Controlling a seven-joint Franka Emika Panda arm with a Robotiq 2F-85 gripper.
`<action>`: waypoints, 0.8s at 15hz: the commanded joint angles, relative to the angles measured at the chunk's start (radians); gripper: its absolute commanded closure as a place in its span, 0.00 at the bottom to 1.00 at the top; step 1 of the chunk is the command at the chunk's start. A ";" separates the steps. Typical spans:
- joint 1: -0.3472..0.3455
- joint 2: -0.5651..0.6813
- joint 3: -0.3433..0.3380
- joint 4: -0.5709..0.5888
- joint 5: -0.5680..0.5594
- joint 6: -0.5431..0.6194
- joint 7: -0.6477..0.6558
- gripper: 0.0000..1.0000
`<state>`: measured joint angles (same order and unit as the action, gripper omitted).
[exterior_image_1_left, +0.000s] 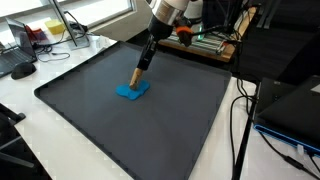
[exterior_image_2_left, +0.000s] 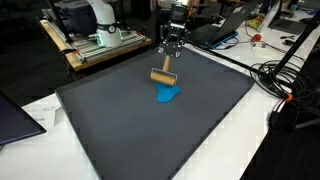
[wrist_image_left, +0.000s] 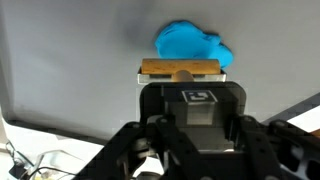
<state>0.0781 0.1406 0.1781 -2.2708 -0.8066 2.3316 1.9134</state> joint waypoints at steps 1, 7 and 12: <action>0.070 -0.013 -0.036 0.016 -0.064 -0.089 0.119 0.77; 0.109 0.010 -0.035 0.047 -0.164 -0.111 0.250 0.77; 0.128 0.061 -0.031 0.111 -0.207 -0.175 0.286 0.77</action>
<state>0.1778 0.1594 0.1546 -2.2221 -0.9601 2.2201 2.1484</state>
